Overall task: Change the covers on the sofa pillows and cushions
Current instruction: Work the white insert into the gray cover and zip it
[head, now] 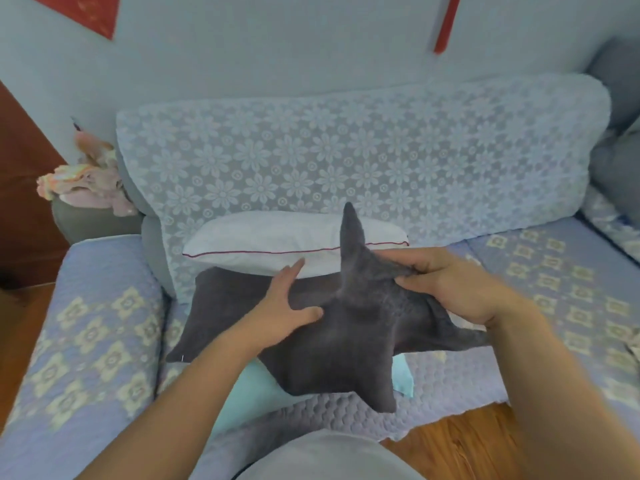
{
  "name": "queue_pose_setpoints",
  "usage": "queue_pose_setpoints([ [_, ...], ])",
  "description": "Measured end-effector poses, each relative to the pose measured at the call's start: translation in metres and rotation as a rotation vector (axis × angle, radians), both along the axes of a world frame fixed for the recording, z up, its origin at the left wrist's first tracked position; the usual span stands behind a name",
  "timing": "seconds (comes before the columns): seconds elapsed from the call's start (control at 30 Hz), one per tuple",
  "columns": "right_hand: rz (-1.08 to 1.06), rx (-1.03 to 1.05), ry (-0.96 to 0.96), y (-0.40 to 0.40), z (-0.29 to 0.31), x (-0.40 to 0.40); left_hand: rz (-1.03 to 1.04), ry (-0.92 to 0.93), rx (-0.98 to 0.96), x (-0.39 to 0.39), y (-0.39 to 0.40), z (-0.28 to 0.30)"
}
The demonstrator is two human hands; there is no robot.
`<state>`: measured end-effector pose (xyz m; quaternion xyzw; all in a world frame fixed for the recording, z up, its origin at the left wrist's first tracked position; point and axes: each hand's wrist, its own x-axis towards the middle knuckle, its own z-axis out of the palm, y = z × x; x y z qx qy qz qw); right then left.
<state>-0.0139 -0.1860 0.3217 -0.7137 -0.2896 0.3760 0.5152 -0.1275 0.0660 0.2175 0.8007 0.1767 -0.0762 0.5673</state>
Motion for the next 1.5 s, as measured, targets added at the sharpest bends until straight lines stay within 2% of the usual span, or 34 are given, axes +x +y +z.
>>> queue_pose_setpoints([
  [0.07,0.133,-0.045,-0.046,-0.004,0.01,0.001,-0.167,-0.032,-0.228,0.022,-0.016,0.03],
  [0.13,0.216,-0.071,-0.071,-0.012,0.014,0.004,-0.211,-0.019,-0.418,0.034,-0.027,0.048],
  [0.2,0.14,-0.079,-0.074,-0.025,0.016,0.006,-0.257,-0.034,-0.376,0.039,-0.033,0.057],
  [0.27,-0.007,-0.112,-0.07,-0.041,0.019,0.01,-0.21,-0.078,-0.364,0.037,-0.041,0.067],
  [0.33,-0.031,-0.219,-0.181,-0.053,0.024,0.012,-0.152,-0.184,-0.258,0.033,-0.054,0.083],
  [0.4,0.059,-0.262,-0.219,-0.049,0.035,0.008,-0.176,-0.326,0.037,0.03,-0.076,0.104],
  [0.47,0.042,-0.163,-0.228,-0.032,0.044,0.0,-0.103,-0.471,0.24,0.027,-0.099,0.118],
  [0.53,-0.091,-0.027,-0.287,-0.018,0.047,-0.01,0.023,-0.535,0.225,0.027,-0.108,0.122],
  [0.57,-0.152,-0.008,-0.383,-0.015,0.047,-0.011,0.024,-0.502,0.149,0.028,-0.105,0.12],
  [0.63,-0.223,0.024,-0.494,-0.018,0.049,-0.01,-0.162,-0.319,0.053,0.027,-0.09,0.116],
  [0.7,-0.287,0.091,-0.462,-0.025,0.053,-0.006,-0.406,-0.115,0.158,0.023,-0.068,0.1],
  [0.77,-0.373,0.164,-0.397,-0.028,0.055,-0.001,-0.501,0.005,0.32,0.017,-0.043,0.071],
  [0.97,-0.876,0.262,-0.264,-0.024,0.028,0.02,-0.196,0.022,0.408,-0.011,0.022,0.018],
  [1.07,-0.941,0.248,-0.207,-0.015,0.006,0.019,-0.084,-0.052,0.486,-0.023,0.033,0.007],
  [1.13,-0.999,0.22,-0.217,-0.01,-0.003,0.02,0.047,-0.142,0.373,-0.029,0.035,0.011],
  [1.2,-1.053,0.105,-0.374,-0.011,-0.01,0.026,0.01,-0.161,0.269,-0.035,0.04,0.022],
  [1.23,-1.048,0.009,-0.486,-0.014,-0.014,0.03,-0.099,-0.112,0.262,-0.038,0.046,0.032],
  [1.3,-0.957,-0.231,-0.653,-0.023,-0.02,0.039,-0.282,0.039,0.38,-0.043,0.066,0.054],
  [1.33,-0.865,-0.346,-0.687,-0.026,-0.021,0.043,-0.236,0.057,0.47,-0.041,0.08,0.065],
  [1.37,-0.769,-0.407,-0.673,-0.027,-0.017,0.047,-0.059,0.008,0.568,-0.035,0.097,0.074],
  [1.4,-0.699,-0.405,-0.599,-0.024,-0.008,0.047,0.225,-0.087,0.67,-0.028,0.114,0.085],
  [1.43,-0.654,-0.317,-0.434,-0.016,0.004,0.044,0.533,-0.217,0.738,-0.021,0.127,0.096],
  [1.47,-0.634,-0.184,-0.22,-0.006,0.017,0.038,0.737,-0.34,0.751,-0.015,0.128,0.11],
  [1.5,-0.631,-0.049,-0.003,0.006,0.027,0.031,0.786,-0.423,0.698,-0.007,0.118,0.119],
])
